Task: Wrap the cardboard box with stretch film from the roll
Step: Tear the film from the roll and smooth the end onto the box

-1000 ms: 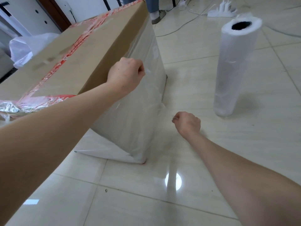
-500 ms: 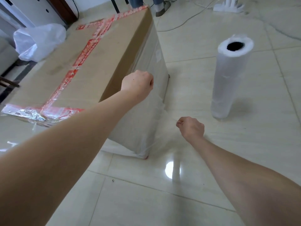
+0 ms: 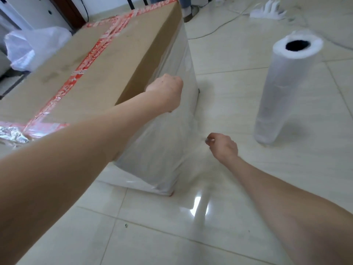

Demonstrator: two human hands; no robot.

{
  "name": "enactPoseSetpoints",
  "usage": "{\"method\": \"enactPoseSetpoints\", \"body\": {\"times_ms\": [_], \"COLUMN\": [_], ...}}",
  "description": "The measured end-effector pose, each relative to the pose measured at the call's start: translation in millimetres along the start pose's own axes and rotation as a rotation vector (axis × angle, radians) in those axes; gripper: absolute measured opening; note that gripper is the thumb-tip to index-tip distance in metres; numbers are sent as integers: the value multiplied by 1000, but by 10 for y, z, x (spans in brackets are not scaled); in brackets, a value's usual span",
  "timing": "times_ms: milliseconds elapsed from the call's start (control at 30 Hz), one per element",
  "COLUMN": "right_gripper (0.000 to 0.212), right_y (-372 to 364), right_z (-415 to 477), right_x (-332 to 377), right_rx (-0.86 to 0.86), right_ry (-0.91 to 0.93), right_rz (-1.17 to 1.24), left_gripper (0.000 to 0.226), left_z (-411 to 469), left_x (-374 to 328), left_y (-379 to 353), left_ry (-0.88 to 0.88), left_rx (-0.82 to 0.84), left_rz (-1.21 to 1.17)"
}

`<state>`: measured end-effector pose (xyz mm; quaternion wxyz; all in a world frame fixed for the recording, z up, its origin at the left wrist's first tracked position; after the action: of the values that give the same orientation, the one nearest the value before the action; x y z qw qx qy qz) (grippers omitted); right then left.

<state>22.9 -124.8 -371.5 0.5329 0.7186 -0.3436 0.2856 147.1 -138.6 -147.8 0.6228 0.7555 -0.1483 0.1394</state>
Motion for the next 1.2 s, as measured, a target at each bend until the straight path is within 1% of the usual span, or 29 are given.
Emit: {"method": "enactPoseSetpoints", "body": {"times_ms": [100, 167, 233, 300, 367, 467, 500, 600, 633, 700, 767, 867, 900, 967, 1000, 1100, 1200], "right_gripper": [19, 20, 20, 20, 19, 18, 18, 20, 21, 21, 22, 23, 24, 26, 26, 26, 25], "right_y": [-118, -180, -216, -245, -291, -383, -408, -462, -478, -516, -571, -659, -691, -748, -774, -854, -953], "right_z": [99, 140, 172, 199, 232, 255, 263, 319, 350, 406, 454, 520, 543, 585, 603, 652, 681], "right_x": [-31, -41, -50, -40, -19, -1, -3, -42, -46, -39, -25, -9, -1, 27, 47, 104, 159], "right_rx": [-12, -13, -38, -73, -73, -38, -25, -20, -19, -13, -7, -8, -11, -12, -7, 16, 15], "right_ry": [36, 53, 61, 65, 57, 85, 100, 93, 72, 26, 6, -14, -22, -36, -47, -101, -107], "right_rz": [49, 41, -9, -51, -67, -102, -125, -162, -159, -129, -108, -90, -85, -67, -53, -13, -14], "left_gripper": [21, 23, 24, 19, 14, 33, 32, 11, 12, 28, 28, 18, 20, 35, 38, 39, 41], "left_z": [-11, -27, -34, -25, -20, 24, 50, 129, 153, 192, 255, 331, 347, 377, 396, 448, 489], "left_x": [13, 36, 54, 82, 81, 43, 26, -32, -51, -85, -83, -65, -46, 6, 30, 66, 81], "left_y": [37, 34, 11, -14, -25, -35, -42, -81, -86, -91, -103, -125, -136, -162, -178, -231, -261], "left_ry": [68, 95, 109, 113, 88, 52, 39, 3, -9, -47, -80, -118, -128, -132, -142, -161, -178], "left_rx": [90, 122, 90, 39, 59, 99, 92, 46, 20, -28, -67, -96, -106, -115, -120, -127, -152], "left_rz": [-38, -73, -66, -15, 29, 175, 242, 462, 544, 664, 727, 807, 826, 850, 866, 904, 908]}}
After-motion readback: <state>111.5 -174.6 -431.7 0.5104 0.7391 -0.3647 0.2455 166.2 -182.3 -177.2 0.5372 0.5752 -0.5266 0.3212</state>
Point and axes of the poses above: each hand's wrist, its own z-axis towards the middle knuckle, its own y-axis out of the back of the hand, x = y × z, the point moved 2 cm from there along z, towards the middle knuckle, and after that the axes turned 15 degrees about z, right-handed, at the moved point
